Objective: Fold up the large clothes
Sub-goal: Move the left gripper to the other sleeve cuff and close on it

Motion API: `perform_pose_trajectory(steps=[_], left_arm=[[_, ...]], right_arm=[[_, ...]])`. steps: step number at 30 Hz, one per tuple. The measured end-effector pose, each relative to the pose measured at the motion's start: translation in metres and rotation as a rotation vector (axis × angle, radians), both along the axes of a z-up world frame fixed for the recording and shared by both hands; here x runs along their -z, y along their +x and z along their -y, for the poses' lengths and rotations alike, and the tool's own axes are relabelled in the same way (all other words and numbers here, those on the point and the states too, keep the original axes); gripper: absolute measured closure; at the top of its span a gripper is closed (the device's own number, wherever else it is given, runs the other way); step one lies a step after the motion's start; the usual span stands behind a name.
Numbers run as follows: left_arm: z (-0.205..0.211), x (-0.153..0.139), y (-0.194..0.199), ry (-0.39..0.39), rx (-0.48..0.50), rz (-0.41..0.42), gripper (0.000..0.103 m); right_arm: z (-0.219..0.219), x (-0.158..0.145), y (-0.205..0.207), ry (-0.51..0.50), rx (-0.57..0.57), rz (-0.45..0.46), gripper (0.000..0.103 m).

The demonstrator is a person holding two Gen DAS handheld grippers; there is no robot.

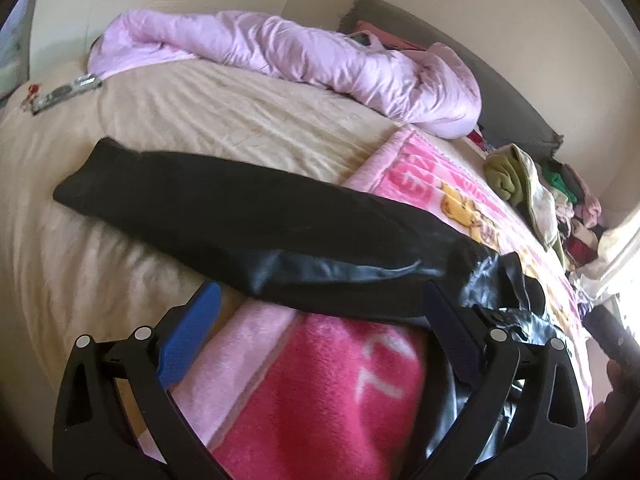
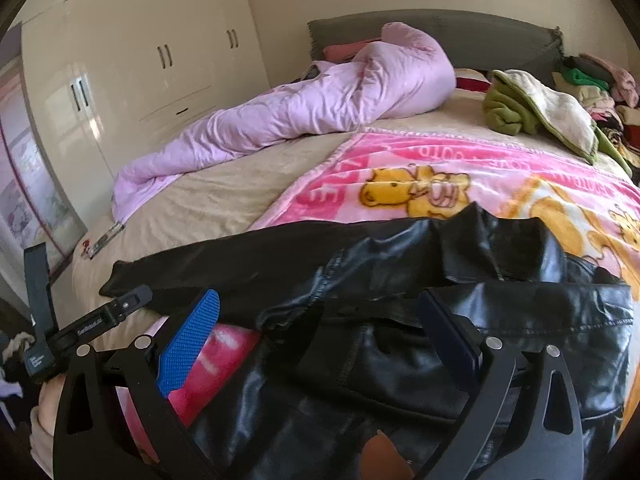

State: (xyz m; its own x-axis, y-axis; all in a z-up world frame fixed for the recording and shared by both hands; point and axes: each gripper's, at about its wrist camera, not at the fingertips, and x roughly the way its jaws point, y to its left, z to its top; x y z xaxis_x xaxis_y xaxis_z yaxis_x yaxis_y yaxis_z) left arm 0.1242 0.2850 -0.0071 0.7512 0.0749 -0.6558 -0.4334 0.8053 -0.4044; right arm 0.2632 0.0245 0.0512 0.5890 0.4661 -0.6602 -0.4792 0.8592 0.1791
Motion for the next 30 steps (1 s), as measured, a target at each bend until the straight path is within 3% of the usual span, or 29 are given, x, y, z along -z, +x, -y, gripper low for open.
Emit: perform_pose_trajectory(steps=[12, 22, 30], left_arm=[[-0.038, 0.021, -0.01, -0.109, -0.093, 0.001, 0.009], [-0.087, 0.047, -0.024, -0.196, -0.231, -0.019, 0.009], [-0.122, 0.062, -0.031, -0.325, -0.342, 0.095, 0.009]], right_arm=[[-0.057, 0.01, -0.007, -0.051, -0.114, 0.0, 0.004], [-0.078, 0.017, -0.011, -0.058, -0.149, -0.012, 0.004], [-0.063, 0.02, -0.006, -0.038, -0.111, -0.036, 0.004]])
